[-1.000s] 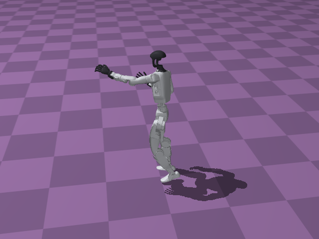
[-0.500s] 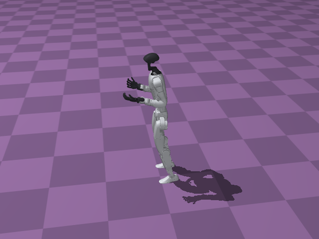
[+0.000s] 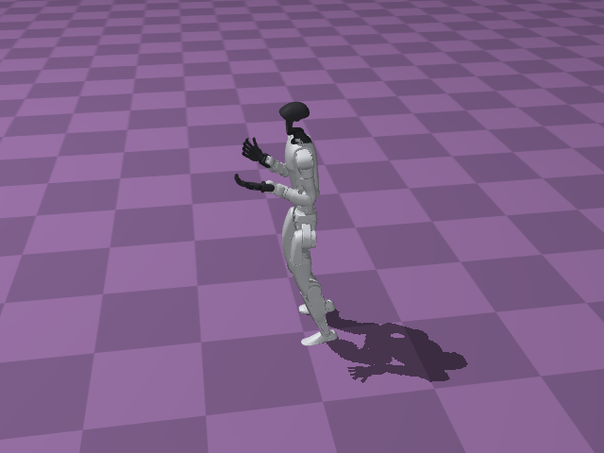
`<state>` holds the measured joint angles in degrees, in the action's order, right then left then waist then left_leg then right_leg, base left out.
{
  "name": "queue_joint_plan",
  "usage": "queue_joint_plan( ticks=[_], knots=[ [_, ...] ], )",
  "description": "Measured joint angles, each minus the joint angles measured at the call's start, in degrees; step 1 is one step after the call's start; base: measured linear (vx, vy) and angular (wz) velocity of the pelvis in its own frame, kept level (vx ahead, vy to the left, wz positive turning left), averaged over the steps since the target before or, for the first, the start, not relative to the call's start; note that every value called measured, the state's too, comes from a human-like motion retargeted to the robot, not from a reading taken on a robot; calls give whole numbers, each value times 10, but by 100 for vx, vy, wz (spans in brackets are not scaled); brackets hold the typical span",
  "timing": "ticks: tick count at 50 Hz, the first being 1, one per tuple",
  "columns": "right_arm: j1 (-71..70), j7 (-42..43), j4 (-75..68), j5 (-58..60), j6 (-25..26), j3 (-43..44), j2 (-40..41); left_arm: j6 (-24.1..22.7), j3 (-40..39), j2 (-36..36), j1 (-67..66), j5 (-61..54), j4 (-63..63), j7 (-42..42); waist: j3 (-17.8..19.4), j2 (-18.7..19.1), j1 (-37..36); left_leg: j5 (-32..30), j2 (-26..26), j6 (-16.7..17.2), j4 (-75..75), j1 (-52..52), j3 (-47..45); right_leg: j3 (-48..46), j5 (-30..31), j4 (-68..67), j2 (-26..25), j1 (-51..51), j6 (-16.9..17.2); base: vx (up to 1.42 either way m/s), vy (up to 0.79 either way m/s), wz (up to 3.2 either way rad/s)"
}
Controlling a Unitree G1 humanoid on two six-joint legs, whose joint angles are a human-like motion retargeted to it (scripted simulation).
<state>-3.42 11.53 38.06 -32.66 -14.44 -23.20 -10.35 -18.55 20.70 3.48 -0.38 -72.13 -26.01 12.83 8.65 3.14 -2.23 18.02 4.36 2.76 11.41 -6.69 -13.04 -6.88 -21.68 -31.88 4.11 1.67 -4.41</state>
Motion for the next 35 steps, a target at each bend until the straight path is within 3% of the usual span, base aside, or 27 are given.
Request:
queue_joint_plan(
  ticks=[3, 5, 8, 12, 15, 18, 21, 22, 23, 25, 27, 28, 30, 32, 35],
  knots=[
    [31, -14, 12, -45, -5, 23, -1, -24, 12, 5, 118, 17, 6, -3, 22, -21, 42, 80, 0, 12, 97, 45, 16, -21, -77, -194, 31, 75, 4, -9, 10, 56],
    [74, -38, 26, -60, 1, 48, -20, 10, -3, 10, 185, 63, 20, -9, 23, -48, 51, 75, -31, -39, 120, 65, 13, -3, -93, -231, 55, 101, 5, 0, 7, 2],
    [163, -54, 59, -93, -7, 66, -76, -1, -29, 17, 181, 72, -2, -17, -22, -27, 81, 11, -23, -15, 65, 61, 4, 10, -58, -119, 20, 85, 7, 11, 3, -32],
    [242, -71, 65, -95, 1, 111, -122, -6, -53, 15, 142, 75, -34, -24, -61, -4, 111, -96, -29, 6, -16, 38, 0, 80, 63, 129, -22, 4, 26, 11, -5, -46],
    [277, -72, 41, -96, 11, 145, -110, 5, -62, 23, 133, 50, -48, -37, -62, -23, 107, -89, -50, -9, 12, 38, -34, 124, 118, 235, 8, -49, 53, 3, -6, -51],
    [277, -67, 21, -129, 15, 148, -82, 9, -59, 28, 135, 44, -67, -26, -33, -38, 97, 22, -21, -51, 249, 96, -84, 128, 42, 261, 41, -84, 51, -5, -5, -58],
    [230, -55, 16, -142, 7, 122, -54, 13, -79, 35, 115, 24, -93, -34, 39, -18, 93, 99, 45, -48, 478, 133, -73, 142, -48, 225, 15, -109, 1, -8, -2, -75],
    [206, -45, 15, -139, 7, 113, -47, 16, -89, 36, 99, 11, -96, -17, 63, -10, 94, 114, 64, -45, 522, 137, -67, 148, -72, 192, 1, -104, -17, -6, 1, -70],
    [180, -26, 14, -132, 12, 108, -41, 20, -99, 37, 78, 7, -87, 53, 79, -5, 96, 123, 77, -46, 545, 140, -66, 152, -92, 148, -9, -88, -26, -2, 3, -45],
    [143, -25, 13, -122, 5, 105, -22, -22, -72, 3, 14, -248, -127, -57, 72, -13, 95, 135, 86, -51, 538, 152, -82, 149, -111, 89, -7, -47, -18, 7, 4, 7],
    [144, -37, 27, -87, 4, 134, -16, 41, -69, 51, -50, -107, -99, -86, 31, -25, 91, 133, 80, -57, 451, 146, -104, 121, -82, 136, 8, -57, 1, 21, 4, 99],
    [144, -27, 33, -56, 2, 151, -17, 47, -57, 68, -79, -109, -98, -92, 7, -33, 86, 122, 70, -52, 386, 137, -113, 99, -55, 178, 16, -72, 15, 26, 5, 142],
    [131, 1, 43, 40, 2, 188, -35, 50, -37, 99, -125, -145, -106, -99, -40, -52, 74, 68, 44, -30, 237, 120, -117, 50, 8, 256, 23, -101, 41, 25, 7, 163],
    [88, 12, 49, 187, 16, 229, -80, 79, -34, 139, -146, -52, -109, -131, -71, -68, 57, -10, 21, -10, 113, 105, -88, 7, 65, 298, 15, -122, 47, 18, 9, 176],
    [-57, 17, 24, 421, 76, 257, -198, 110, -21, 155, -115, 32, -110, -152, -56, -88, 14, -59, 9, -6, 44, 72, -32, -43, 106, 294, 3, -156, 46, 9, 13, 170]
  ],
)
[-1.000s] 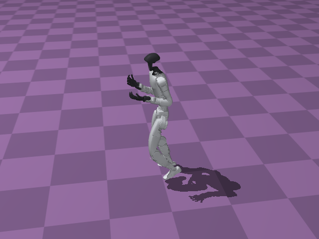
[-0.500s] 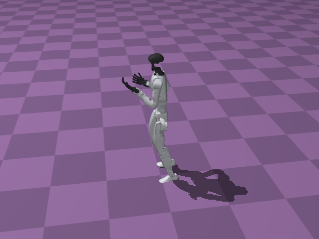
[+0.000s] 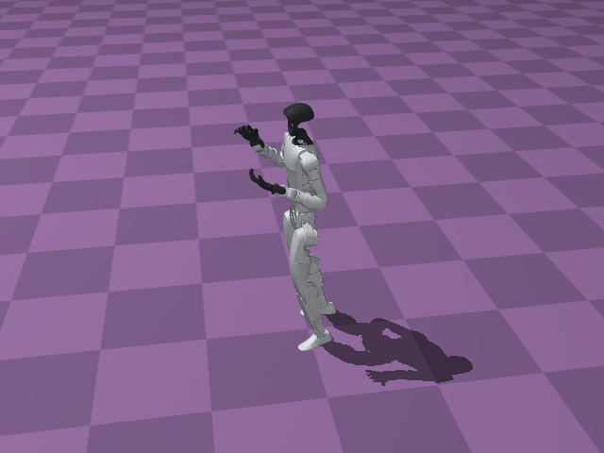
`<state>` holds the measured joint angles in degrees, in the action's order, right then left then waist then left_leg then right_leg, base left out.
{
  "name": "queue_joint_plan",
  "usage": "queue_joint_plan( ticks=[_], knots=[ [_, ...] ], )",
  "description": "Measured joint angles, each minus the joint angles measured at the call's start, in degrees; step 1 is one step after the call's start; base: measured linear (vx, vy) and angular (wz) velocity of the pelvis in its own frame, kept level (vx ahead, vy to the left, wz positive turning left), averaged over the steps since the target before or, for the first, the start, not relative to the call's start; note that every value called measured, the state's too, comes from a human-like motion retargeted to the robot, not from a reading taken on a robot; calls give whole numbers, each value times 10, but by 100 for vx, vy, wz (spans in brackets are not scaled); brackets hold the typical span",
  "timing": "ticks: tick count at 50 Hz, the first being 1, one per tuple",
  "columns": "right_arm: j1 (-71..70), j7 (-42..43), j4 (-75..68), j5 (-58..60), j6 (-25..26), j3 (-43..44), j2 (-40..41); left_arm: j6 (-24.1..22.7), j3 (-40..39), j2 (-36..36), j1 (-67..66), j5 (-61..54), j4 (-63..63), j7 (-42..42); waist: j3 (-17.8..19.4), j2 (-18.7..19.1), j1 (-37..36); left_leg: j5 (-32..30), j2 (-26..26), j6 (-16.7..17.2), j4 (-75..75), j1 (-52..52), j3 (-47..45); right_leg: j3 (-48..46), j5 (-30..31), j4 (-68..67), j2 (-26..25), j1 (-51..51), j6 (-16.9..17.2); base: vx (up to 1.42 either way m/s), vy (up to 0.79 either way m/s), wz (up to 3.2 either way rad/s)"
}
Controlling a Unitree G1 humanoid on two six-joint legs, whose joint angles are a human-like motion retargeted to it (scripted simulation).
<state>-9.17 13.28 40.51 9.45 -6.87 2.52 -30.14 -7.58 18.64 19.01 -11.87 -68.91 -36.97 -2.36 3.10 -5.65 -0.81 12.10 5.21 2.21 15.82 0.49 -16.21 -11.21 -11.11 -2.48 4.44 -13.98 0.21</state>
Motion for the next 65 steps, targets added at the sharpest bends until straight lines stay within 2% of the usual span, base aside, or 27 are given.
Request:
queue_joint_plan(
  ticks=[2, 3, 5, 7, 8, 10, 13, 15, 18, 23, 25, 27, 30, 32, 35, 38, 40, 43, 45, 49, 51, 53, 55, 57, 58, 62, 65],
  knots=[
    [-171, 23, -106, 99, 42, -53, -131, 11, 18, -3, 57, 42, 19, -6, 36, 4, -41, 29, 12, 10, 14, -25, 24, -29, -21, -75, -6, -6, 4, 2, 17, 127],
    [-289, 51, -207, 131, 61, -126, -201, 10, 33, -12, 95, 58, 41, -8, 51, 9, -64, 51, 20, 14, 26, -32, 31, -42, -45, -140, -4, 8, 10, -3, 16, 78],
    [-574, 99, -495, 176, 100, -380, -284, -7, 78, -35, 178, 78, 105, 0, 61, -2, -120, 96, 18, 0, 62, -11, 30, -60, -104, -299, 28, 81, 20, -7, 12, 30],
    [-808, 14, -835, 197, 126, -680, -252, -35, 124, -62, 243, 110, 174, 14, 57, -16, -183, 125, 22, 33, 124, 45, 20, -73, -137, -408, 58, 157, 20, -7, 6, -4],
    [-865, -99, -961, 208, 138, -783, -234, -31, 147, -80, 265, 104, 195, 31, 68, -33, -222, 125, 6, 4, 139, 63, 10, -70, -146, -446, 84, 186, 13, 0, 0, 0],
    [-913, -215, -1123, 196, 153, -827, -220, -22, 165, -103, 279, 101, 215, 45, 91, -47, -282, 109, -18, -26, 137, 79, 4, -74, -148, -468, 111, 208, 1, 2, 1, 27],
    [-945, -138, -1024, 178, 147, -785, -258, -8, 113, -88, 216, 73, 181, 9, 100, -28, -269, 60, -21, 5, 62, 55, 36, -101, -135, -380, 79, 164, -1, 9, -2, 115],
    [-927, -79, -929, 192, 126, -822, -286, -5, 96, -79, 144, 38, 168, -5, 78, -10, -245, 17, -13, 24, 2, 37, 57, -121, -115, -264, 37, 117, -1, 9, -5, 145],
    [-903, -63, -937, 222, 130, -791, -272, -25, 76, -44, 69, 44, 171, -5, 68, 4, -209, -25, -16, 44, -53, 20, 60, -125, -77, -106, 3, 68, -2, 4, -7, 95],
    [-879, -50, -978, 200, 143, -717, -268, -41, 57, 9, 23, 35, 166, -3, 58, 0, -204, -22, -32, 21, -90, 14, 50, -103, -46, -28, 6, 65, 9, 1, -7, -4],
    [-861, -22, -946, 141, 143, -682, -276, -31, 32, 20, 19, 30, 165, -3, 56, -4, -205, -19, -36, 14, -92, 15, 40, -91, -58, -34, 13, 74, 17, 1, -7, -49],
    [-808, 34, -874, 18, 110, -581, -278, -26, 0, 13, 10, 27, 169, -1, 54, -6, -200, -22, -40, 20, -90, 17, 31, -78, -63, -40, 20, 82, 29, 0, -7, -54],
    [-659, 84, -652, -204, 49, -428, -294, -25, -26, -38, -12, -24, 165, 13, 52, 0, -189, -26, -43, 20, -73, 24, 24, -62, -60, -37, 27, 88, 37, -3, -7, -58],
    [-525, 119, -476, -341, -8, -328, -277, -34, -29, -89, -18, -139, 146, 32, 62, 11, -182, -7, -39, 10, -13, 42, 18, -53, -67, -33, 32, 82, 34, -6, -6, -57],
    [-360, 81, -237, -490, -86, -208, -217, -15, -44, -127, -13, -181, 117, 17, 97, 37, -170, 50, -12, 1, 157, 92, -1, -30, -95, -43, 39, 68, 15, -5, -4, -70],
    [-247, 5, -68, -549, -91, -128, -123, -26, -64, -156, -1, -325, 70, 29, 119, 50, -164, 105, 26, -17, 292, 120, -33, 14, -131, -98, 44, 90, -1, 1, 1, -114],
    [-165, -39, 9, -555, -86, -92, -52, -31, -84, -155, 6, -366, 49, 26, 113, 42, -158, 126, 34, -37, 322, 128, -53, 40, -137, -128, 52, 120, 2, 7, 3, -109],
    [0, -70, 70, -551, -80, -81, 53, -50, -77, -151, 12, -353, 26, 15, 85, 32, -135, 118, 3, -47, 242, 110, -48, 47, -89, -84, 62, 121, 22, 14, 7, -55],
    [112, -87, 70, -572, -82, -78, 111, -53, -65, -133, 22, -272, 24, 4, 60, 35, -116, 83, -30, -38, 137, 82, -13, 46, -43, -41, 61, 109, 32, 16, 11, -28],
    [270, -118, 23, -596, -64, -73, 164, -43, -58, -97, 63, -119, 22, 11, 25, 73, -60, -7, -47, -13, -49, 9, 74, 70, 4, -29, 27, 103, 23, 12, 14, -35],
    [313, -126, 14, -595, -61, -84, 166, -44, -52, -86, 91, -46, 12, 22, 30, 94, -18, 4, -29, 2, -74, -21, 79, 83, -16, -89, 8, 117, 10, 5, 15, -28],
    [320, -123, 11, -592, -61, -110, 168, -60, -31, -81, 142, -23, 3, 40, 49, 99, 22, 44, -17, 2, -70, -39, 71, 88, -66, -228, 2, 168, 5, -3, 12, -22],
    [297, -110, 3, -585, -59, -139, 171, -99, -2, -78, 219, -77, -2, 66, 76, 85, 63, 93, -15, 6, -31, -38, 68, 80, -123, -376, 14, 225, 8, -7, 8, -2],
    [275, -116, -10, -572, -58, -146, 167, -95, -6, -48, 312, 34, 30, 74, 93, 62, 87, 114, -30, -12, 17, -26, 66, 79, -166, -468, 38, 260, -9, -3, 2, 0],
    [273, -109, -10, -571, -59, -148, 164, -104, 0, -53, 352, 9, 25, 91, 93, 55, 90, 116, -33, -20, 36, -17, 62, 79, -180, -490, 45, 272, -19, 2, 2, -26],
    [315, -149, 33, -599, -59, -111, 112, -81, -42, -58, 455, 138, 23, 88, 42, 73, 86, 71, -20, -1, 6, -8, 40, 63, -181, -418, 25, 282, -28, 12, -3, -48],
    [339, -171, 46, -601, -48, -71, 68, -86, -78, -71, 445, 171, -2, 101, -4, 88, 104, -3, -21, 17, -53, -15, 40, 41, -115, -229, 13, 232, -15, 15, -12, -19]
  ],
)
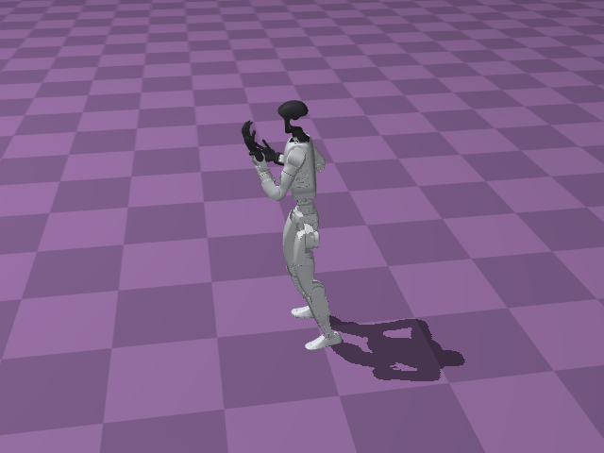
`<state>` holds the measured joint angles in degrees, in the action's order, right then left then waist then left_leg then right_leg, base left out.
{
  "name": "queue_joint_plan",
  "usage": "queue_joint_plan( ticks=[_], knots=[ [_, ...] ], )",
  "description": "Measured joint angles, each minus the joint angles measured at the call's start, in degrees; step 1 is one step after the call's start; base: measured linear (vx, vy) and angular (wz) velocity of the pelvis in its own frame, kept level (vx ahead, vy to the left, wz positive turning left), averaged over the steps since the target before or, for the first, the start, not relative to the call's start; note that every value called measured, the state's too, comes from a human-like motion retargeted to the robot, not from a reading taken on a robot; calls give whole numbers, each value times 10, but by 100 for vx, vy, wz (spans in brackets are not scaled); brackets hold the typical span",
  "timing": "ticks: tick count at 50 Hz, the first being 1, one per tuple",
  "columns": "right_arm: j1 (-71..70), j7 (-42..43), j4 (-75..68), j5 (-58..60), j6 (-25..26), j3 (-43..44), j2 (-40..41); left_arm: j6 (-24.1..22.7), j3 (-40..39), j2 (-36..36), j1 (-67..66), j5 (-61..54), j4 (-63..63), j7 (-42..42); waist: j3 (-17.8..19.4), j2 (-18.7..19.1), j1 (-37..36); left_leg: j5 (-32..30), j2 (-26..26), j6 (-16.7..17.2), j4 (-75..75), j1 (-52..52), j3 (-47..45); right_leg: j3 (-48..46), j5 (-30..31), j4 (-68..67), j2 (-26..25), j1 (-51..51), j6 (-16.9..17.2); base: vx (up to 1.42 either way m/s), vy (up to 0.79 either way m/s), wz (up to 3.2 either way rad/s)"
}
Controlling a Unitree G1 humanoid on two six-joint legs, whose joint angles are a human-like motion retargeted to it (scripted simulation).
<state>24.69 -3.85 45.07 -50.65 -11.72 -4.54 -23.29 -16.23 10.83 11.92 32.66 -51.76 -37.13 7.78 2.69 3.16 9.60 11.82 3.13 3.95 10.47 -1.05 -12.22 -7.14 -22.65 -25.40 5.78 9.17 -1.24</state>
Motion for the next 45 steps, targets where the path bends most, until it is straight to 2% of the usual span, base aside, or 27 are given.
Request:
queue_joint_plan(
  ticks=[3, 5, 7, 10, 12, 14, 16, 18, 21, 23, 25, 26, 28, 30, 32, 34, 35, 38, 40, 42, 43, 45],
  knots=[
    [-35, 10, -28, 41, 9, -8, 0, -16, -15, -15, -27, -46, -15, 7, 2, -10, 14, -41, -21, 11, -13, -3, 3, -9, 93, 164, 18, -60, 15, 8, -18, -14],
    [-71, 26, -52, 65, 12, -31, 13, -23, -18, -14, -55, -69, -13, 11, 10, -26, 11, -31, -33, 5, 9, -2, -4, -9, 104, 208, 35, -85, 32, 3, -19, -47],
    [-106, 48, -75, 81, 3, -50, 30, -21, 5, -39, -82, -76, -3, 26, 24, -35, -17, 26, -32, -20, 130, 36, -9, -3, 71, 216, 49, -102, 35, 1, -15, -59],
    [-176, 84, -94, 77, -7, -93, 49, -27, 14, -81, -140, -244, -22, 26, 77, -18, -53, 121, 8, -40, 378, 97, -3, 17, 13, 182, 30, -122, 3, 0, -10, -77],
    [-242, 104, -105, 93, -11, -107, 57, -13, 12, -93, -193, -291, -23, 11, 106, -4, -75, 156, 31, -66, 482, 118, -3, 31, -13, 115, 16, -104, -4, 2, -8, -71],
    [-293, 118, -100, 111, -12, -101, 75, -10, 27, -88, -250, -335, -34, 3, 103, -8, -92, 168, 33, -96, 521, 138, -6, 34, -18, 77, 16, -82, 2, 7, -9, -19],
    [-312, 122, -81, 108, -15, -83, 98, -2, 49, -65, -301, -366, -45, -7, 77, -18, -108, 164, 16, -109, 487, 148, -5, 23, 14, 107, 21, -82, 11, 13, -7, 39],
    [-302, 123, -58, 87, -24, -73, 122, 8, 66, -29, -341, -372, -53, -19, 48, -33, -127, 140, -12, -104, 383, 132, -4, 8, 73, 164, 28, -98, 22, 15, -3, 54],
    [-279, 112, -46, 58, -27, -76, 129, 18, 73, 11, -399, -336, -68, -29, 10, -46, -142, 37, -50, -62, 160, 73, 25, 0, 160, 215, 20, -110, 42, 12, 2, 40],
    [-271, 90, -49, 66, -23, -80, 110, 39, 52, 33, -433, -221, -67, -51, -2, -37, -134, -35, -54, -23, 44, 31, 64, -6, 181, 221, -2, -117, 41, 7, 4, 49],
    [-266, 80, -50, 88, -22, -93, 84, 52, 41, 32, -454, -131, -66, -63, 5, -18, -118, -51, -39, 4, -7, -2, 91, -29, 150, 183, -23, -121, 22, 3, 7, 68],
    [-265, 84, -48, 93, -23, -102, 73, 50, 51, 22, -453, -129, -68, -60, 12, -8, -113, -28, -24, 4, -9, -11, 93, -46, 111, 119, -27, -104, 10, 0, 8, 71],
    [-270, 104, -48, 98, -26, -121, 61, 35, 82, -5, -426, -162, -65, -46, 28, -3, -108, 36, -9, -18, 8, -15, 95, -66, 27, -47, -17, -48, -2, -5, 6, 72],
    [-278, 117, -51, 93, -29, -126, 57, 29, 94, -13, -365, -133, -42, -50, 39, -12, -102, 111, -9, -32, 70, 9, 109, -63, -38, -203, 4, 12, -3, -7, 3, 92],
    [-267, 114, -55, 76, -26, -108, 63, 34, 81, -21, -291, -138, -19, -51, 41, -24, -99, 152, -18, -33, 143, 45, 124, -45, -71, -287, 15, 46, -4, -3, 0, 87],
    [-236, 94, -49, 52, -24, -95, 75, 39, 60, -39, -242, -139, -14, -46, 34, -36, -98, 149, -31, -43, 165, 62, 132, -25, -83, -305, 19, 58, -13, 3, -1, 46],
    [-219, 81, -43, 39, -23, -94, 82, 36, 51, -52, -225, -138, -16, -41, 28, -41, -98, 136, -38, -50, 155, 62, 134, -15, -85, -298, 20, 59, -18, 9, -3, 16],
    [-183, 42, -18, 7, -18, -107, 78, 13, 37, -83, -220, -114, -36, -26, 1, -33, -79, 57, -34, -31, 48, 22, 138, -1, -60, -163, -9, 15, -21, 11, -6, 0],
    [-169, 34, -6, 5, -14, -103, 63, 20, 23, -80, -227, -109, -37, -31, -18, -25, -70, 0, -29, -17, -13, 0, 141, 6, -6, -25, -30, -35, -17, 9, -10, -1],
    [-163, 33, -5, 30, -10, -100, 50, 40, 20, -65, -231, -106, -28, -46, -25, -30, -73, -38, -41, -6, -39, -10, 143, 1, 65, 101, -29, -87, -9, 3, -12, -1],
    [-164, 35, -6, 46, -7, -102, 47, 48, 27, -58, -232, -104, -22, -50, -23, -35, -78, -47, -50, -4, -41, -12, 142, -10, 90, 147, -22, -110, -3, -2, -13, -12],
    [-171, 44, -14, 68, -2, -112, 50, 57, 52, -52, -237, -111, -9, -51, -14, -51, -96, -33, -70, -17, -8, 0, 131, -34, 97, 203, -1, -144, 13, -6, -12, -31]
  ],
)
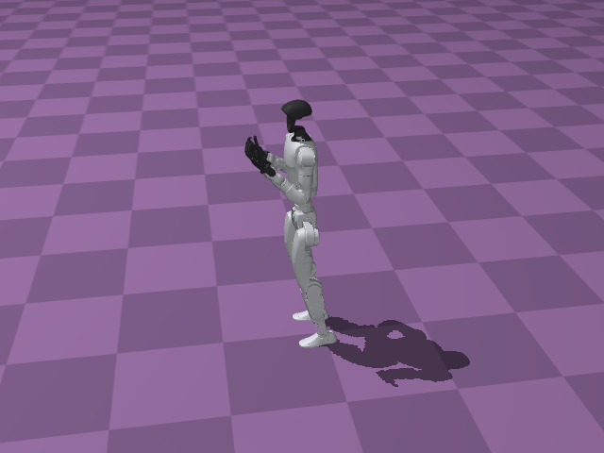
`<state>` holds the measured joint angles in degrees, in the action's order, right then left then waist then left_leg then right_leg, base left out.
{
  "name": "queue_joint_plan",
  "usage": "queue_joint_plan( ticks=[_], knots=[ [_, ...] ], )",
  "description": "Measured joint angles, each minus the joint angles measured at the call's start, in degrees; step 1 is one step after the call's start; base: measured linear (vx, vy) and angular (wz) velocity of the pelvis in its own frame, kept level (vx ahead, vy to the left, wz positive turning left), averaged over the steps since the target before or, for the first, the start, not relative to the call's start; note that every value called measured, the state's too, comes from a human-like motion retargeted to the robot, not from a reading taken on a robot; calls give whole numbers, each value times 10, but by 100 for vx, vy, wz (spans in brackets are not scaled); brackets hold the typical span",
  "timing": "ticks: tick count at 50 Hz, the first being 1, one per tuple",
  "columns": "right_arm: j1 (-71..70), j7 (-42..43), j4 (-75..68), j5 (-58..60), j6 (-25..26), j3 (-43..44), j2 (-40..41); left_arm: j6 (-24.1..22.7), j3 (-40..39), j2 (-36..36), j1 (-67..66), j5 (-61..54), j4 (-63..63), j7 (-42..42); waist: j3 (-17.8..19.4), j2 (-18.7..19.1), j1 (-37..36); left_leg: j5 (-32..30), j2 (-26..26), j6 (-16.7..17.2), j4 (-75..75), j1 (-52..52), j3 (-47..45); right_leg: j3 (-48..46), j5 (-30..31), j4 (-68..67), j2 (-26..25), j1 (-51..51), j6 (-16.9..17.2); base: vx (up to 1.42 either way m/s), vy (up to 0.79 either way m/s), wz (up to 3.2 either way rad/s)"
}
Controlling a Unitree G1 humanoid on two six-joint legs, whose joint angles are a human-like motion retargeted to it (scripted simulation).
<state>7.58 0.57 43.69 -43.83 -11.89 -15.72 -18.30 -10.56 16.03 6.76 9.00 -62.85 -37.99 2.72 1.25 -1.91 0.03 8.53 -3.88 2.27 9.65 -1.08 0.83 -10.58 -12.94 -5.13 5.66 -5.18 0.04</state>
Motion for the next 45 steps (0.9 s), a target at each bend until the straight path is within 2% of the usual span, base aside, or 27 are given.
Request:
queue_joint_plan(
  ticks=[3, 5, 7, 10, 13, 15, 18, 21, 23, 25, 27, 28, 30, 32, 33, 34, 35, 37, 40, 42, 45],
  knots=[
    [-44, 23, -18, -10, -1, -24, 17, 9, 24, -9, -21, -68, 17, -9, 38, -13, -45, 98, 3, -18, 201, 82, -58, 10, -66, 10, 21, -15, 4, -11, -11, -72],
    [-106, 39, -37, 35, 7, -43, 20, 32, 17, -25, -58, -158, 23, -39, 82, 1, -73, 147, 47, -19, 317, 116, -106, 40, -104, -11, 11, -17, -15, -11, -7, -114],
    [-180, 48, -66, 62, 20, -64, 24, 60, 4, -35, -113, -292, 31, -77, 127, 12, -87, 159, 89, -31, 342, 107, -144, 67, -124, -58, 0, -6, -33, -6, -3, -116],
    [-221, 47, -88, 49, 12, -77, 35, 56, 23, -31, -207, -439, 39, -112, 133, 8, -87, 132, 94, -55, 284, 101, -144, 83, -122, -90, -1, 23, -27, 5, 1, -48],
    [-172, 49, -60, 28, -5, -83, 49, 11, 16, -5, -268, -439, 23, -110, 110, 13, -94, 107, 82, -55, 199, 79, -134, 81, -80, -32, -1, 11, -9, 13, 5, 5],
    [-129, 45, -40, 4, -14, -76, 49, -16, -43, 12, -289, -335, 6, -79, 91, 21, -101, 95, 80, -48, 140, 57, -156, 88, -54, -7, -1, 12, 4, 11, 10, -17],
    [-92, 30, -26, 82, 0, -35, 17, -44, -169, 24, -278, -89, -26, -10, 66, 39, -97, 73, 73, -28, 59, 29, -195, 105, -31, 9, 1, 26, 26, 7, 14, -39],
    [-52, -13, -20, -6, -7, -19, 7, -66, -255, 49, -183, 203, -27, 121, 47, 70, -78, 63, 65, -12, 23, 20, -217, 119, -17, 23, 4, 35, 41, 3, 16, -41],
    [-38, -16, -25, -12, -10, -18, -3, -51, -276, 84, -76, 411, 0, 240, 35, 94, -58, 59, 59, -5, 14, 19, -230, 129, -10, 28, 10, 42, 48, 0, 17, -53],
    [-38, -22, -34, -16, -7, -22, -15, 2, -278, 143, 59, 579, 48, 321, 28, 121, -32, 55, 55, 4, 11, 17, -244, 139, -4, 29, 14, 49, 53, -4, 17, -67],
    [-60, -32, -44, -21, 2, -27, -29, 63, -245, 256, 230, 675, 162, 335, 35, 144, 7, 57, 54, 15, 22, 19, -252, 144, -7, 26, 17, 53, 50, -9, 15, -61],
    [-75, -32, -48, -26, 5, -34, -32, 94, -197, 327, 327, 708, 254, 336, 42, 151, 29, 60, 54, 20, 33, 23, -253, 145, -12, 24, 20, 53, 44, -11, 12, -33],
    [-106, -16, -63, -36, 3, -57, -27, 155, 16, 439, 576, 741, 527, 343, 58, 158, 72, 70, 55, 24, 69, 40, -250, 140, -26, 20, 26, 54, 27, -11, 11, 6],
    [-132, 15, -81, -44, -5, -85, -15, 193, 320, 425, 823, 741, 869, 288, 73, 161, 110, 78, 58, 21, 104, 63, -243, 129, -34, 20, 30, 54, 15, -8, 12, 43],
    [-143, 28, -89, -47, -8, -98, -12, 194, 433, 391, 895, 743, 1017, 231, 81, 164, 129, 78, 59, 20, 114, 70, -239, 124, -33, 22, 32, 54, 14, -4, 13, 35],
    [-154, 34, -94, -46, -10, -105, -13, 193, 490, 369, 933, 744, 1119, 194, 88, 165, 147, 76, 58, 19, 114, 73, -238, 121, -30, 23, 33, 54, 16, -2, 13, 17],
    [-163, 36, -97, -44, -10, -110, -16, 191, 519, 353, 955, 745, 1197, 166, 94, 166, 165, 72, 57, 19, 110, 72, -239, 120, -26, 25, 33, 55, 20, 1, 12, -23],
    [-170, 27, -93, -43, -13, -97, -20, 185, 510, 377, 973, 762, 1207, 218, 95, 156, 183, 66, 52, 19, 83, 57, -251, 134, -17, 26, 34, 61, 29, 4, 9, -76],
    [-150, 18, -81, -52, -23, -78, -23, 165, 519, 447, 948, 821, 1101, 314, 85, 139, 174, 61, 44, 25, 37, 25, -285, 172, -11, 28, 33, 70, 40, 7, 3, -121],
    [-135, 24, -77, -41, -23, -74, -20, 160, 508, 464, 920, 807, 1060, 326, 79, 130, 157, 62, 44, 32, 25, 10, -304, 191, -7, 33, 29, 68, 41, 8, 1, -96],
    [-125, 28, -82, -37, -16, -57, -16, 121, 368, 467, 837, 647, 965, 292, 71, 121, 134, 70, 50, 34, 24, -6, -315, 201, -3, 38, 23, 57, 40, 8, 1, -36]
  ],
)
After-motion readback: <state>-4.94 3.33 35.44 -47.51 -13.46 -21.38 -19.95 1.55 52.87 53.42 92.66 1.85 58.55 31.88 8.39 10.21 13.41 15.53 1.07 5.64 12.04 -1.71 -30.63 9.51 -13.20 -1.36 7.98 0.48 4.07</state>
